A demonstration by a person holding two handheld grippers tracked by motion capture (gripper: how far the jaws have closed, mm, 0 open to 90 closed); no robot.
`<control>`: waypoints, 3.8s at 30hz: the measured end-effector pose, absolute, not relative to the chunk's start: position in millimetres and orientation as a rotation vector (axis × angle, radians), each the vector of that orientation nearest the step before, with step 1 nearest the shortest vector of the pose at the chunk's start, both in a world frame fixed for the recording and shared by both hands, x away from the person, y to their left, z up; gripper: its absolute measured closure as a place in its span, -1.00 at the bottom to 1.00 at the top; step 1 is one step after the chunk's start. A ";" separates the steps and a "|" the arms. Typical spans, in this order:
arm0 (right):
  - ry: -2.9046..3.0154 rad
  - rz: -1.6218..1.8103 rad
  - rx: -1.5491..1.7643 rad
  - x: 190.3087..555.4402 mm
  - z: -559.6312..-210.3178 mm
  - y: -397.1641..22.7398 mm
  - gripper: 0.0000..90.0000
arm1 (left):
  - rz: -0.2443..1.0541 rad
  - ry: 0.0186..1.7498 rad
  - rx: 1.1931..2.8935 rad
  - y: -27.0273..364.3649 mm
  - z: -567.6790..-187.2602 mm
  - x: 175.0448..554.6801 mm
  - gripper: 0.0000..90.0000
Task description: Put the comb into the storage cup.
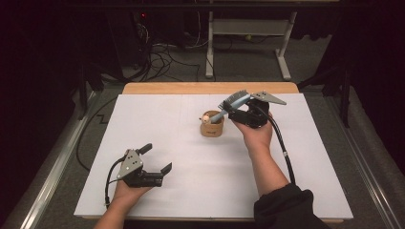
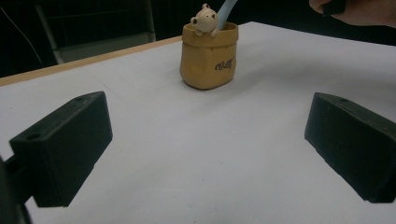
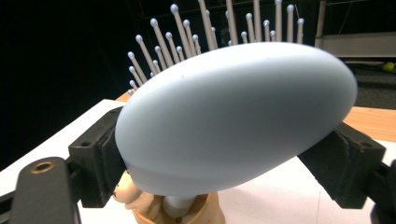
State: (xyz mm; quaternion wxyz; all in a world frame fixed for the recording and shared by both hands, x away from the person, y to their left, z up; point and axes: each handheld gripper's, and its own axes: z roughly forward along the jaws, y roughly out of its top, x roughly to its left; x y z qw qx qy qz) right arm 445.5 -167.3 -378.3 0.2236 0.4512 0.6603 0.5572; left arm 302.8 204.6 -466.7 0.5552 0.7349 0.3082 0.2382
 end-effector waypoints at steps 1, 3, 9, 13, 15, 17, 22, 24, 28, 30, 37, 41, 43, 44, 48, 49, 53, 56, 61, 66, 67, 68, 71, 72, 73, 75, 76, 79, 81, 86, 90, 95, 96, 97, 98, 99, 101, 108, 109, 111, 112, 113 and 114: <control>1.822 1.539 1.247 445.5 -378.6 -167.8 -0.64 | 0.563 0.728 1.733 204.2 -466.8 302.7 -0.97; 1.820 1.540 1.252 445.7 -379.9 -169.2 -0.65 | 0.563 0.725 1.736 204.4 -466.8 302.5 -0.97; 1.822 1.525 1.265 447.2 -381.3 -171.2 -0.67 | 0.564 0.723 1.742 203.8 -467.2 302.7 -0.97; 1.823 1.515 1.273 448.1 -382.0 -171.9 -0.69 | 0.565 0.720 1.747 202.7 -467.8 302.6 -0.96; 1.824 1.509 1.279 448.4 -382.3 -172.3 -0.69 | 0.565 0.719 1.749 202.7 -467.8 302.6 -0.96; 1.828 1.506 1.278 448.4 -382.3 -172.7 -0.70 | 0.565 0.719 1.751 202.8 -467.9 302.7 -0.96; 1.838 1.500 1.276 448.5 -382.3 -173.6 -0.71 | 0.564 0.722 1.751 203.1 -468.1 302.9 -0.96; 1.839 1.494 1.281 448.5 -382.8 -173.6 -0.74 | 0.563 0.722 1.751 203.2 -468.1 302.9 -0.96; 1.845 1.488 1.283 448.4 -383.9 -173.9 -0.75 | 0.563 0.723 1.753 203.2 -468.2 302.9 -0.96; 1.848 1.486 1.280 448.7 -383.8 -174.2 -0.76 | 0.564 0.723 1.755 203.1 -468.4 303.0 -0.96; 1.867 1.468 1.279 449.2 -384.7 -173.7 -0.85 | 0.563 0.720 1.758 202.8 -468.5 302.8 -0.96; 1.874 1.464 1.273 449.0 -384.8 -172.8 -0.88 | 0.565 0.720 1.754 202.7 -468.4 302.9 -0.96; 1.872 1.460 1.268 448.8 -384.2 -172.9 -0.90 | 0.565 0.719 1.753 203.0 -468.3 302.8 -0.96; 1.870 1.460 1.270 448.6 -383.9 -173.1 -0.90 | 0.566 0.720 1.754 203.2 -468.3 302.8 -0.96; 1.864 1.455 1.275 448.4 -383.5 -173.9 -0.95 | 0.565 0.720 1.757 202.9 -468.5 302.9 -0.96; 1.866 1.455 1.272 448.3 -383.4 -174.0 -0.95 | 0.565 0.721 1.759 202.7 -468.7 303.0 -0.97; 1.882 1.437 1.251 448.4 -383.7 -173.5 -0.99 | 0.561 0.725 1.759 202.6 -469.1 303.4 -0.97; 1.882 1.429 1.247 448.0 -383.4 -173.8 -0.99 | 0.559 0.724 1.762 202.6 -469.2 303.3 -0.97; 1.880 1.421 1.238 446.2 -381.5 -174.3 -0.99 | 0.561 0.723 1.757 202.5 -469.0 302.9 -0.97; 1.881 1.415 1.228 444.6 -379.5 -175.6 -0.99 | 0.562 0.725 1.756 203.0 -469.0 303.2 -0.97; 1.881 1.411 1.228 444.3 -379.1 -175.9 -0.99 | 0.562 0.724 1.758 202.9 -469.0 303.2 -0.97; 1.880 1.409 1.228 444.1 -378.8 -176.4 -0.99 | 0.561 0.723 1.758 202.7 -469.1 303.2 -0.97; 1.876 1.407 1.231 442.9 -378.0 -178.0 -0.99 | 0.561 0.722 1.762 202.6 -469.2 303.4 -0.97; 1.874 1.408 1.233 442.2 -377.8 -178.7 -0.99 | 0.563 0.723 1.763 202.7 -469.2 303.4 -0.97; 1.873 1.410 1.232 441.3 -377.9 -179.3 -0.99 | 0.563 0.724 1.763 202.7 -469.3 303.5 -0.97; 1.876 1.406 1.228 439.8 -378.1 -180.1 -0.99 | 0.563 0.726 1.765 202.8 -469.4 303.8 -0.97; 1.875 1.402 1.227 438.8 -378.3 -180.5 -0.99 | 0.562 0.725 1.766 202.8 -469.5 303.9 -0.97; 1.874 1.398 1.229 435.2 -379.3 -182.9 -0.99 | 0.560 0.726 1.767 202.7 -469.7 304.1 -0.97; 1.878 1.396 1.220 432.2 -380.7 -184.6 -0.99 | 0.558 0.727 1.769 202.5 -470.0 304.5 -0.97; 1.888 1.387 1.197 421.4 -386.0 -188.1 -0.99 | 0.551 0.727 1.774 201.6 -470.7 305.0 -0.97; 1.905 1.365 1.182 413.8 -393.3 -191.7 -0.99 | 0.546 0.731 1.774 201.6 -471.1 305.8 -0.97; 1.929 1.329 1.177 403.7 -407.5 -198.3 -0.99 | 0.541 0.735 1.779 201.7 -471.3 306.2 -0.97; 1.935 1.323 1.173 401.4 -411.2 -199.7 -0.99 | 0.536 0.737 1.779 201.8 -471.5 306.6 -0.97; 1.942 1.317 1.172 398.9 -415.0 -201.4 -0.99 | 0.532 0.741 1.777 201.9 -471.5 306.9 -0.96; 1.949 1.311 1.173 396.5 -418.9 -203.1 -0.99 | 0.532 0.743 1.774 202.1 -471.5 307.0 -0.96; 1.953 1.306 1.173 394.1 -422.7 -204.8 -0.99 | 0.530 0.744 1.774 202.3 -471.4 307.2 -0.97; 1.963 1.294 1.176 389.1 -429.8 -208.3 -0.99 | 0.529 0.747 1.775 202.6 -471.6 307.5 -0.97; 1.976 1.268 1.182 371.8 -447.4 -220.0 -0.99 | 0.520 0.751 1.779 202.8 -472.1 308.4 -0.97; 1.977 1.267 1.183 368.5 -448.7 -221.5 -0.99 | 0.516 0.749 1.781 202.8 -472.3 308.7 -0.96; 1.972 1.274 1.177 361.0 -450.4 -225.0 -0.99 | 0.513 0.749 1.785 203.2 -472.5 309.2 -0.96; 1.974 1.273 1.169 356.9 -451.0 -227.1 -0.99 | 0.512 0.749 1.783 203.3 -472.4 309.2 -0.96; 1.973 1.273 1.168 352.5 -451.6 -228.9 -0.99 | 0.513 0.748 1.780 203.5 -472.1 309.0 -0.96; 1.970 1.277 1.162 347.9 -452.2 -231.5 -0.99 | 0.516 0.747 1.778 203.8 -471.7 308.8 -0.97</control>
